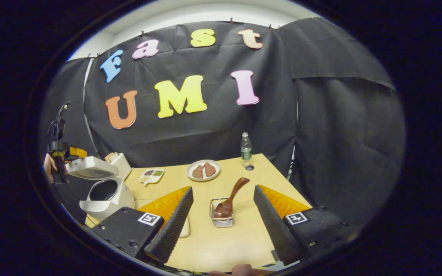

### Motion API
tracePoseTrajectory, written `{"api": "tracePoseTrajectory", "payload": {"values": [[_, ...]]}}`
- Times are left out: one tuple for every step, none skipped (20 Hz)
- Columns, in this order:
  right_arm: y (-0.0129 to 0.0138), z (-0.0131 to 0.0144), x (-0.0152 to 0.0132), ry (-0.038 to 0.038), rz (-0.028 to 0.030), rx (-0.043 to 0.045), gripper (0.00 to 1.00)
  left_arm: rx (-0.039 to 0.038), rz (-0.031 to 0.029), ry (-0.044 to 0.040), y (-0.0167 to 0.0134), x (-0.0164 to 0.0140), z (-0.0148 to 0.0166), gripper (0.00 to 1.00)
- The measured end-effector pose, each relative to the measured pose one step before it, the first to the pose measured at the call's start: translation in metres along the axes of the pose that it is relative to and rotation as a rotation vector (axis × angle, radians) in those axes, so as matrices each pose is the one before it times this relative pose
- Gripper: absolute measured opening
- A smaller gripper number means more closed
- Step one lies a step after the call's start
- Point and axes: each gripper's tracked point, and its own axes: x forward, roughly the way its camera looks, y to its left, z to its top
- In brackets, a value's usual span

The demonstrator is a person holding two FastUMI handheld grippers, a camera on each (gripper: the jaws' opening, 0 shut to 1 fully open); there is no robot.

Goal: Close the left gripper, press the button to open the rice cooker; take a wooden spoon from the chopstick holder with the right hand, scoop a spoonful of rice and pour it into the rice cooker, then put the wooden spoon back into the chopstick holder.

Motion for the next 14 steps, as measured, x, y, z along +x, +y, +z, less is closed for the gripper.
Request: {"api": "tracePoseTrajectory", "payload": {"values": [[0.00666, 0.00055, -0.00025, -0.00435, 0.01409, -0.01764, 1.00, -0.01379, -0.00043, 0.02147, -0.00078, -0.00440, -0.01633, 0.96], [0.00678, 0.00176, -0.00044, -0.00692, 0.01576, -0.02963, 1.00, -0.00701, 0.00312, 0.01266, 0.00002, -0.00003, -0.01315, 0.97], [0.00618, -0.00094, -0.00009, -0.00187, 0.01384, -0.03631, 0.99, -0.00838, 0.00308, 0.02555, 0.00086, 0.00011, -0.01629, 0.96], [0.00478, -0.00034, -0.00050, 0.00179, 0.01236, -0.02939, 1.00, 0.00078, 0.00081, 0.01705, 0.00242, -0.00077, -0.01338, 0.96], [0.00536, 0.00041, -0.00063, 0.00189, 0.01353, -0.01293, 1.00, -0.00230, 0.00049, 0.02897, 0.00181, -0.00075, -0.01310, 0.96], [0.00483, 0.00024, -0.00048, 0.00311, 0.01454, 0.00120, 0.99, 0.00057, 0.00042, 0.01923, 0.00097, 0.00222, -0.00898, 0.96], [0.00262, -0.00148, 0.00037, 0.00453, 0.00949, 0.00433, 0.99, -0.00529, 0.00251, 0.01923, 0.00068, 0.00229, -0.00838, 0.96], [0.00015, -0.00008, -0.00029, 0.00277, 0.00334, 0.00490, 1.00, -0.00611, 0.00255, 0.01044, 0.00357, 0.00386, -0.00650, 0.96], [-0.00045, -0.00137, 0.00068, 0.00291, 0.00285, 0.00610, 0.99, -0.00279, 0.00301, 0.00476, 0.00041, 0.00093, -0.00255, 0.96], [-0.00035, -0.00059, 0.00055, 0.00366, 0.00342, 0.00735, 0.99, 0.00201, 0.00282, 0.00346, 0.00076, 0.00062, -0.00239, 0.96], [-0.00090, -0.00161, 0.00087, 0.00433, 0.00381, 0.00760, 0.99, 0.00526, 0.00264, 0.00612, -0.00039, 0.00136, -0.00216, 0.96], [-0.00148, -0.00072, 0.00126, 0.00267, 0.00213, 0.00746, 1.00, 0.00311, 0.00298, 0.01172, 0.00128, 0.00129, -0.00407, 1.00], [-0.00197, -0.00112, 0.00207, 0.00310, 0.00086, 0.00833, 1.00, -0.00063, 0.00418, 0.01329, 0.00054, 0.00137, -0.00341, 1.00], [-0.00287, -0.00065, 0.00103, 0.00037, -0.00119, 0.00697, 1.00, -0.00227, 0.00701, 0.00344, 0.00008, 0.00169, -0.00072, 0.96]]}}
